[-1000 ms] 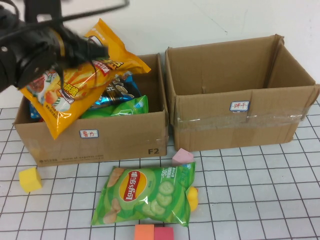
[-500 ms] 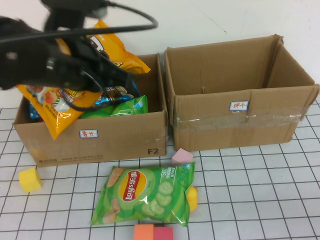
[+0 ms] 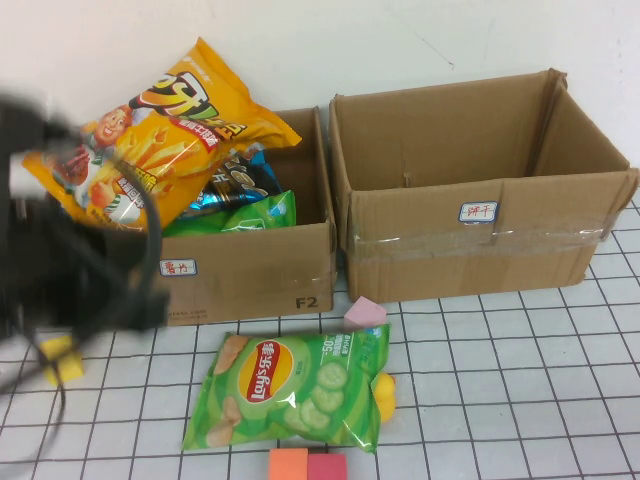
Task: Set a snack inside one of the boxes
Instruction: Place the potato chip in the potato chip box, then pick up the potato chip
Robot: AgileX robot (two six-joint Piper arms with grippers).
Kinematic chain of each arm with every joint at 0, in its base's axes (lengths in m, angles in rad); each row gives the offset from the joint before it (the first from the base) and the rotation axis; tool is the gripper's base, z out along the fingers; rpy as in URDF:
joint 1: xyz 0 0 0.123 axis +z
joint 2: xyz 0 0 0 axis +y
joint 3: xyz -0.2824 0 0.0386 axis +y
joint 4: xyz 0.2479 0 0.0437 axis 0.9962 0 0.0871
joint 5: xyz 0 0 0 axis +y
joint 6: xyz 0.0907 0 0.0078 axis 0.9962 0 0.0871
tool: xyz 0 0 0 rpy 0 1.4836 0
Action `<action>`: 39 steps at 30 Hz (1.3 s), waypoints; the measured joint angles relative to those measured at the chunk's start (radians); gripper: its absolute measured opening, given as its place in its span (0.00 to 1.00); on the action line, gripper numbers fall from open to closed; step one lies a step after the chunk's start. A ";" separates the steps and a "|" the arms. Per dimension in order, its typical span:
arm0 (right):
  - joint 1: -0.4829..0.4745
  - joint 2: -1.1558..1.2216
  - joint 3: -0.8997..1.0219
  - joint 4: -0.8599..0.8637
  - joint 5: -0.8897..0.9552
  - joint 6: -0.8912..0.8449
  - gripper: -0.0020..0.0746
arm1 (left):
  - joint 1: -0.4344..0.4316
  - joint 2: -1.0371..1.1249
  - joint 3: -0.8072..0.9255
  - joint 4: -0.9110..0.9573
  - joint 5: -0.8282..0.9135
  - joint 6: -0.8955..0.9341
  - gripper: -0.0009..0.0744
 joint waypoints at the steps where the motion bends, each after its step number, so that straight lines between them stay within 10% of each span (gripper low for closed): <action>1: 0.000 0.000 0.000 0.000 0.000 0.001 0.02 | 0.000 -0.014 0.040 -0.014 0.002 0.009 0.01; 16: 0.000 0.020 0.000 0.000 -0.006 0.001 0.02 | -0.164 0.231 0.194 -0.117 -0.100 0.438 0.05; 26: 0.000 0.028 0.000 0.000 -0.006 0.002 0.02 | -0.331 0.455 0.194 -0.011 -0.376 0.380 0.80; 39: 0.000 0.028 0.000 0.000 -0.006 0.002 0.02 | -0.353 0.613 0.194 0.048 -0.519 0.373 0.89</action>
